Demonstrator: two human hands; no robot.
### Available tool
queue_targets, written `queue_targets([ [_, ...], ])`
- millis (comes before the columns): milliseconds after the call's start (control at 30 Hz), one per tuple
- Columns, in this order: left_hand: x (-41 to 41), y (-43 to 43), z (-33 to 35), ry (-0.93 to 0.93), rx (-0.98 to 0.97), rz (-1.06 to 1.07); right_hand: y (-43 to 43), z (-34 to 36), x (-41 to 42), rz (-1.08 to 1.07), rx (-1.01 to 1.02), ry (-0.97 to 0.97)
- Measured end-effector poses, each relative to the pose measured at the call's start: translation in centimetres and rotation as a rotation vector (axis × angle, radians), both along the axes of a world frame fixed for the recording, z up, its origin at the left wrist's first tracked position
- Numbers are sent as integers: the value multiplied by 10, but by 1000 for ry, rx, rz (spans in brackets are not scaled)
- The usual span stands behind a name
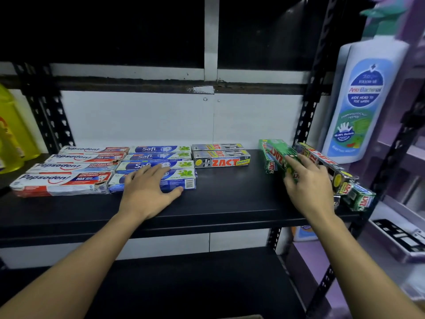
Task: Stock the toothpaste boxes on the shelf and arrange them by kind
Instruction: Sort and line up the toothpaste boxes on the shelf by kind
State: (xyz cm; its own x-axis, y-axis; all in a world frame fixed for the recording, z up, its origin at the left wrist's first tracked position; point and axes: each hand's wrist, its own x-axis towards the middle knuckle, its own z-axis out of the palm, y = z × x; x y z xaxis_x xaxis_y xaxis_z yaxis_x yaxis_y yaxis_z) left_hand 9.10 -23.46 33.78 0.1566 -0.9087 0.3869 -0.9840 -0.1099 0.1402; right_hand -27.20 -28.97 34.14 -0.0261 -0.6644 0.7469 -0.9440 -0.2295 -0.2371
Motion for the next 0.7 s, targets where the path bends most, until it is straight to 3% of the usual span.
queue_targets([
  [233,1,-1,-1,-5,4,3,43,-18,18,182,-269,-31],
  [467,2,-2,-1,-12,0,-2,72,-53,31,217,-136,10],
  [700,4,-3,-2,-4,-4,-10,64,-9,3,114,-210,-12],
])
